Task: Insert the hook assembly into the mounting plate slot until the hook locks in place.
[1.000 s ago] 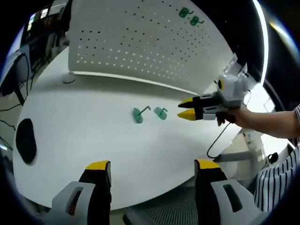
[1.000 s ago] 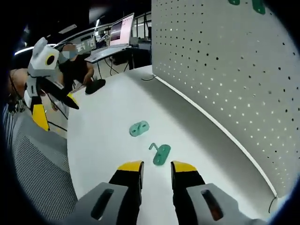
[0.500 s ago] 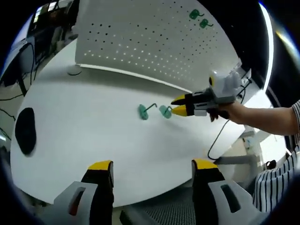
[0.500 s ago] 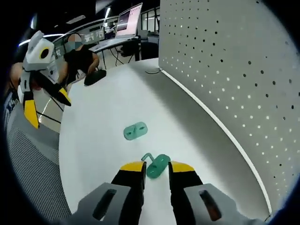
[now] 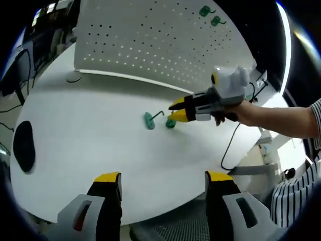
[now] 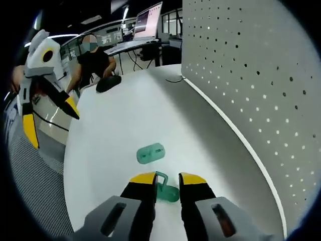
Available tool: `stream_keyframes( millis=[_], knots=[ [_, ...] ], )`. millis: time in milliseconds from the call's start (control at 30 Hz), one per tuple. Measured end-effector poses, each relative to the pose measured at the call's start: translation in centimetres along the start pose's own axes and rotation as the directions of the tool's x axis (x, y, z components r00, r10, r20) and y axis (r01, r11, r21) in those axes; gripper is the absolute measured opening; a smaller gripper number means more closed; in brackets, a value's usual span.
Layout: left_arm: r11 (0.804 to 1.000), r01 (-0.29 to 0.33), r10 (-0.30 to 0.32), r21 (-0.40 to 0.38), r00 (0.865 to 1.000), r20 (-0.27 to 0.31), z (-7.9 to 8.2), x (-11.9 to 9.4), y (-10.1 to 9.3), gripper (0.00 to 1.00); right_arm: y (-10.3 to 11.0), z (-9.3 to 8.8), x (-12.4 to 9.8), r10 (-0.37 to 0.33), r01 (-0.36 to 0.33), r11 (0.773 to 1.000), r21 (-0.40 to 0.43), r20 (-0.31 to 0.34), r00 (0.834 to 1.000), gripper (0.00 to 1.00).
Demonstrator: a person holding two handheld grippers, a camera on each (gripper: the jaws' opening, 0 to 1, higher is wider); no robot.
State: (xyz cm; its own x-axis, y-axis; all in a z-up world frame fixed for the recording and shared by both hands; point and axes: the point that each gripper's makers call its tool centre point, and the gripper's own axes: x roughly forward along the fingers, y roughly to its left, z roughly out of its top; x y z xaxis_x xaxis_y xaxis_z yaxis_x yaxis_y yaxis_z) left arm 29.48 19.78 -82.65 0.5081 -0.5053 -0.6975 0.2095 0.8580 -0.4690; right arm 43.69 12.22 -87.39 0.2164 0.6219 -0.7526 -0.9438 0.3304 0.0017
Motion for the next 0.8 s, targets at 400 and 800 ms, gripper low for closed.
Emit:
stream_keyframes(
  millis=[400, 800],
  knots=[
    [1.0, -0.003, 0.003, -0.011, 1.0, 0.002, -0.2, -0.3, 0.2, 0.68, 0.3, 0.2, -0.1, 0.035, -0.035, 0.998, 0.051, -0.003, 0.999, 0.01],
    [1.0, 0.006, -0.006, 0.027, 1.0, 0.015, 1.1, -0.6, -0.5, 0.68, 0.4, -0.5, -1.2, 0.006, -0.003, 0.987, 0.163, -0.018, 1.0, 0.0]
  ],
)
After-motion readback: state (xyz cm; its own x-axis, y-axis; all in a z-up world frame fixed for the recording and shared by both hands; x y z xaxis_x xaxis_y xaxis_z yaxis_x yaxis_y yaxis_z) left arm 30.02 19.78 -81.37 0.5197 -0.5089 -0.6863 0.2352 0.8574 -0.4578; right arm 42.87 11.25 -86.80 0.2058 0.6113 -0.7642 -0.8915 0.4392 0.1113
